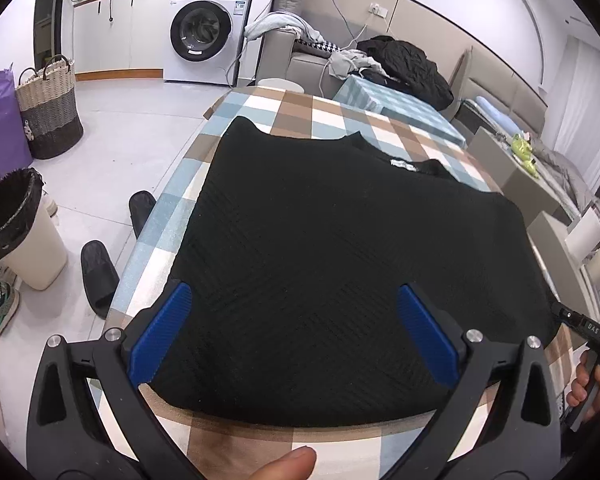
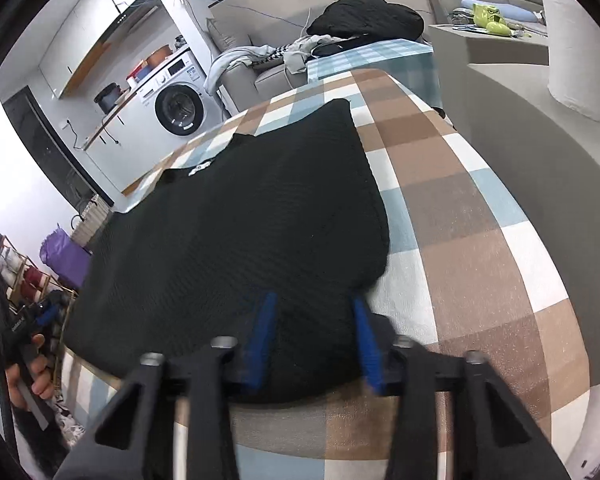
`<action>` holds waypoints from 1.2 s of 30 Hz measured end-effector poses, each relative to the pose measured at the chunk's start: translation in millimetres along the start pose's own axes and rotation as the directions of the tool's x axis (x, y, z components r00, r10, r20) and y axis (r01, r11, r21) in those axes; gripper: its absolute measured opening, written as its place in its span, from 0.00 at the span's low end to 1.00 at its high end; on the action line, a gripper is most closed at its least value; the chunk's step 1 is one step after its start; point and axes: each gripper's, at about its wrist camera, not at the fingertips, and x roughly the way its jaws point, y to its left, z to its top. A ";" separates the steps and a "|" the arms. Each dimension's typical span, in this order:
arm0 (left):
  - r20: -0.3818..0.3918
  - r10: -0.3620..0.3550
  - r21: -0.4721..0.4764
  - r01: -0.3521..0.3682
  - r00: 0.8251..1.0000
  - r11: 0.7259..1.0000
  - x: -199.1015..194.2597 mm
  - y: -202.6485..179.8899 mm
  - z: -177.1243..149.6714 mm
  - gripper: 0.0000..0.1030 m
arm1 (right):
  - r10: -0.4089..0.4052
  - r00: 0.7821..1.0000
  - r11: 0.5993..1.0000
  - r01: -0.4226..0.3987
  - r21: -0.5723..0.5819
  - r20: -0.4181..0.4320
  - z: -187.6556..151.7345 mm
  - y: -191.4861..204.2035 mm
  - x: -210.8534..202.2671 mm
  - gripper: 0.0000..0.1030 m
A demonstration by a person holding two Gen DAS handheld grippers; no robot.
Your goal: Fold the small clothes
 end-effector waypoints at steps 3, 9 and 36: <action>-0.004 0.004 0.010 -0.004 1.000 1.000 4.8 -1.4 1.2 0.99 | -0.002 1.000 0.998 0.001 0.057 0.031 1.7 -9.5 -3.9 0.06; -0.021 0.008 -0.005 -0.008 1.000 1.000 12.1 -1.6 1.7 0.99 | -0.071 0.993 0.995 0.064 0.072 0.095 10.5 -2.9 -22.1 0.05; -0.181 0.144 -0.068 -0.159 0.973 0.985 61.4 49.6 -13.8 0.98 | -0.044 0.999 0.990 0.042 0.135 0.011 -8.2 -10.3 2.5 0.48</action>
